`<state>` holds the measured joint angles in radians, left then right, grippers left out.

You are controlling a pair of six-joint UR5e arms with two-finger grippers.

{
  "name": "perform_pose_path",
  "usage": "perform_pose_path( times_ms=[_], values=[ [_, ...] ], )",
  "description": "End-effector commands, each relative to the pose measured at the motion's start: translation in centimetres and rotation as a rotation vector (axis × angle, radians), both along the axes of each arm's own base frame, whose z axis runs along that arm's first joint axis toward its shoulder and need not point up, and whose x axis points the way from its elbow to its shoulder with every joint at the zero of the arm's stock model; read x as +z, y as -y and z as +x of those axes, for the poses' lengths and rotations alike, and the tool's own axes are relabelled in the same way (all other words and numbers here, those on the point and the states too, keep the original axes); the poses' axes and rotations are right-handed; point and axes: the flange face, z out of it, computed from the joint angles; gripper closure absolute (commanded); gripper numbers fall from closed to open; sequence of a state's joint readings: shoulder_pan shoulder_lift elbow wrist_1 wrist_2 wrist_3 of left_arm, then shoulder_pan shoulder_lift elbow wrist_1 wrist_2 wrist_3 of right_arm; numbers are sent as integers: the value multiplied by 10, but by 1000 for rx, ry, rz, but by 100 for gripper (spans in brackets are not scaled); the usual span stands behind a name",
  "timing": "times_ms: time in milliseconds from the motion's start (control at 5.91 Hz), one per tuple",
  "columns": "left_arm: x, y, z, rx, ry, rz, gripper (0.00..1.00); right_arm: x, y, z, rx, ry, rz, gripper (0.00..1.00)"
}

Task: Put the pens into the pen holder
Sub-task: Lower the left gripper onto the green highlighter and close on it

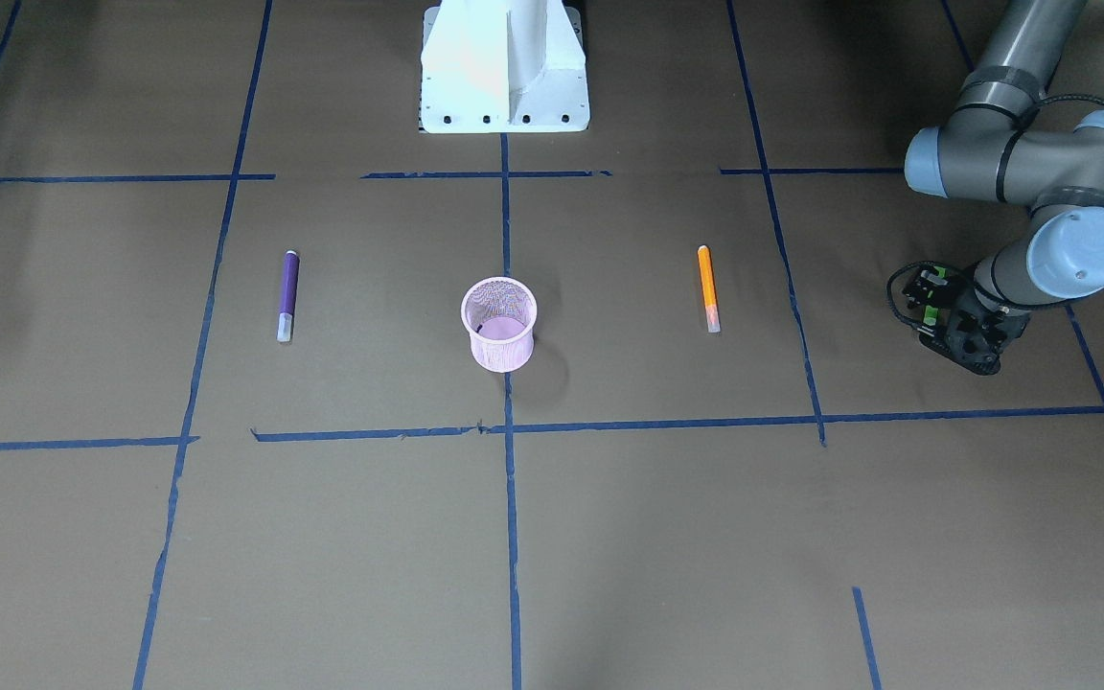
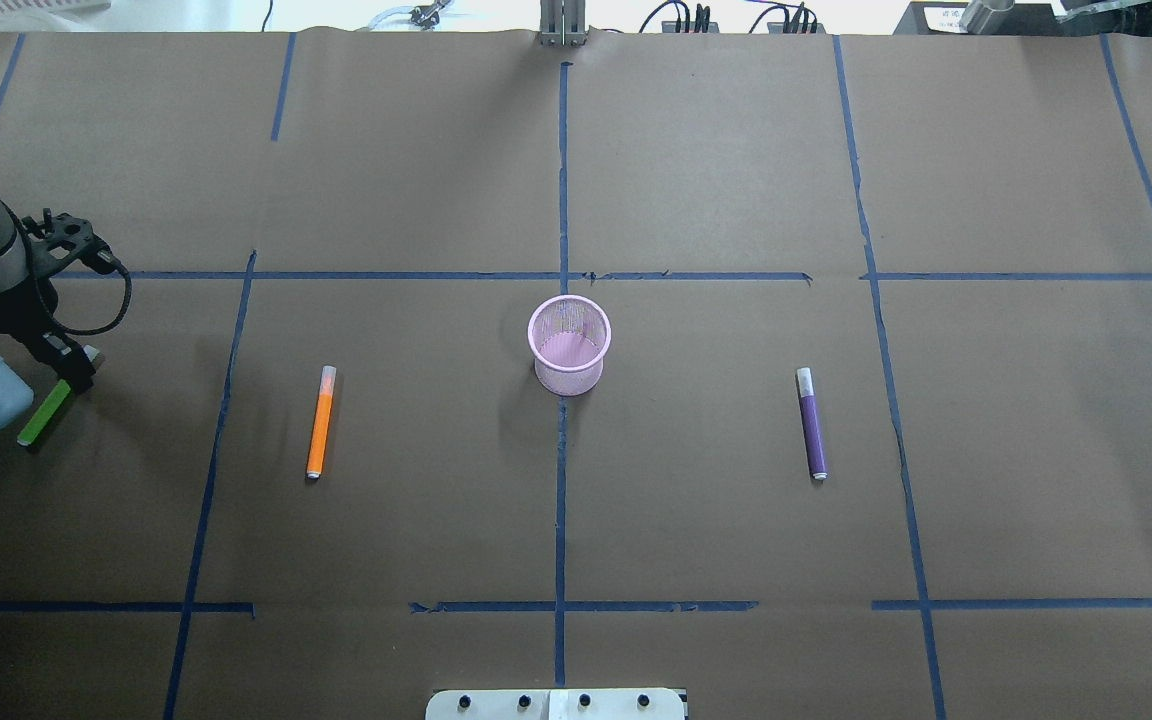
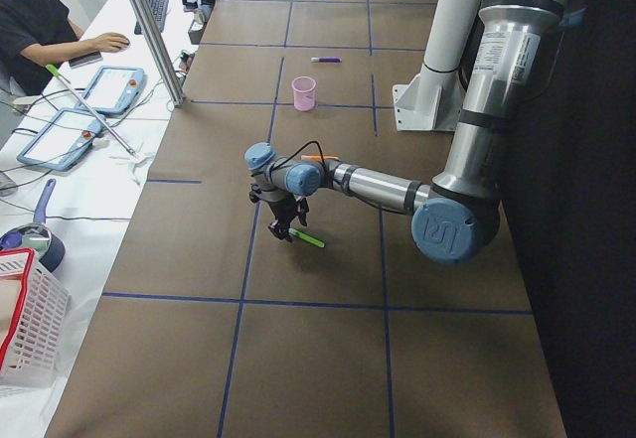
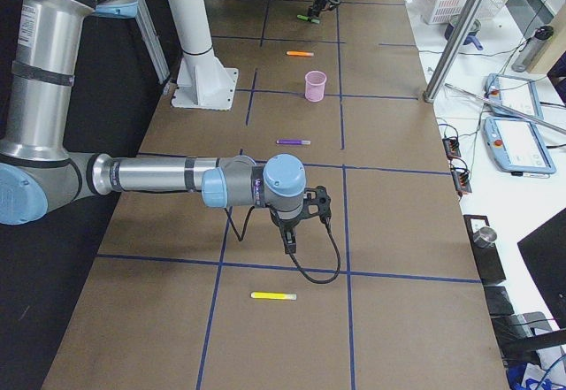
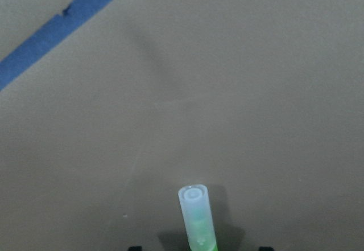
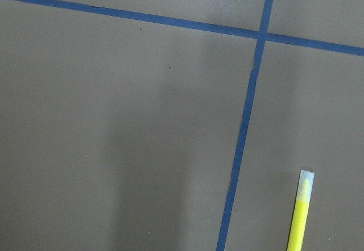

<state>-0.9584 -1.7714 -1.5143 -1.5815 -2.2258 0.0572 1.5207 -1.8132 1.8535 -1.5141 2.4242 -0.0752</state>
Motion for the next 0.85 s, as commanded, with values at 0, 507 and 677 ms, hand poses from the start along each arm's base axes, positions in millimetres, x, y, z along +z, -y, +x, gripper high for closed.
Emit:
perform_pose_path(
  times_ms=[0,507,677],
  values=[
    [1,-2,3,8,0,0,32,0,0,-1,-2,1,0,0],
    [-1,-2,4,7,-2,0,100,0,0,-1,-2,1,0,0],
    [-8,-1,4,6,-10,11,100,0,0,-1,-2,1,0,0]
  ],
)
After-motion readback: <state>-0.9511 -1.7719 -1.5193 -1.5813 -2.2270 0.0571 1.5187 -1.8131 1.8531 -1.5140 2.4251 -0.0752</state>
